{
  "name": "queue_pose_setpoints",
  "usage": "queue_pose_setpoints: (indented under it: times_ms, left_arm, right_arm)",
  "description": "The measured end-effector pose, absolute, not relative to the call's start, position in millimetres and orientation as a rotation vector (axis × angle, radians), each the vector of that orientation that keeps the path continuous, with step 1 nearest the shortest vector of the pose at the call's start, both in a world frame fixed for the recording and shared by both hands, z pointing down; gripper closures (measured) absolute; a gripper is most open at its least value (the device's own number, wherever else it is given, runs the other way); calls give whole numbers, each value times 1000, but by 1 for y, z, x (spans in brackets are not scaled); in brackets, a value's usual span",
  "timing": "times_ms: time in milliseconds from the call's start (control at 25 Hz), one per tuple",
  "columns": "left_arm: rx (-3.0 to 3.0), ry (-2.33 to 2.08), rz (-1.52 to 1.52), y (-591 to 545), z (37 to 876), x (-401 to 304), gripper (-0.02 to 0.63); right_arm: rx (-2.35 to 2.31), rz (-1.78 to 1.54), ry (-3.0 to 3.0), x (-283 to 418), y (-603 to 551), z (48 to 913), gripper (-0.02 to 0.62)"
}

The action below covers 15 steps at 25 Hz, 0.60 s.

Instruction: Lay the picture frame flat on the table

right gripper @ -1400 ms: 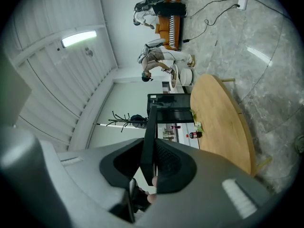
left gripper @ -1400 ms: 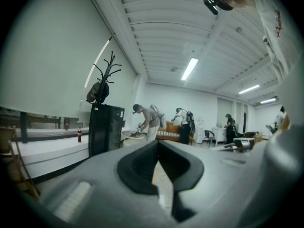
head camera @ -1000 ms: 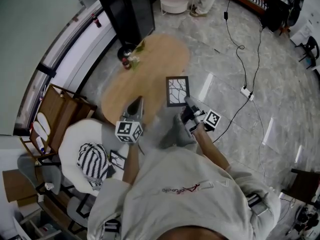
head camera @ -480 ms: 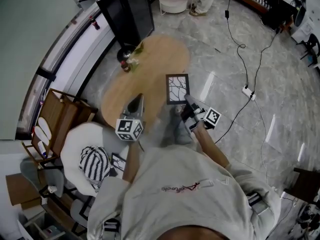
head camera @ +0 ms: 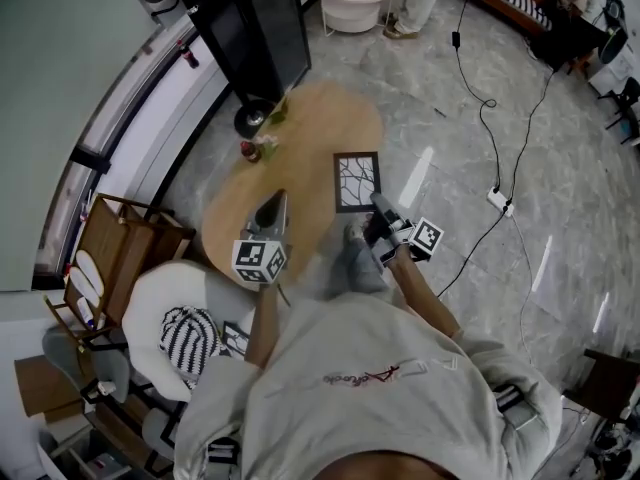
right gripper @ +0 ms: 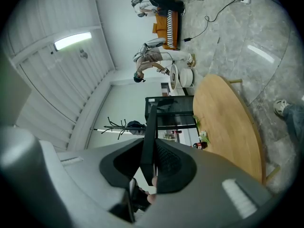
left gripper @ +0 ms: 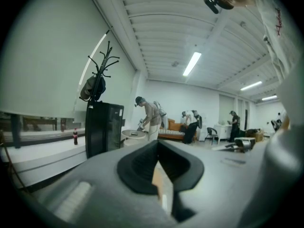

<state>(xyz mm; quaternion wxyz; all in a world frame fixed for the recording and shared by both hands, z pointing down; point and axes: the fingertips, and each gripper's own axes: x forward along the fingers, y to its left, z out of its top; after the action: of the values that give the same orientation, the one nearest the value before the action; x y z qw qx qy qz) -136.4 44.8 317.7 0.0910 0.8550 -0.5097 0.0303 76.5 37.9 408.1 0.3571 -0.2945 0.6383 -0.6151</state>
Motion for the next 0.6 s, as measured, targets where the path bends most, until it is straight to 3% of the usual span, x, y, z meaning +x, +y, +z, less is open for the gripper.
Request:
queue_pose_setpoints:
  times_ms: [600]
  left_arm:
    - [2506,-1521,137,-114,319,-102,606]
  right_arm:
    - [-730,-1611,1657,103,-126,398,523]
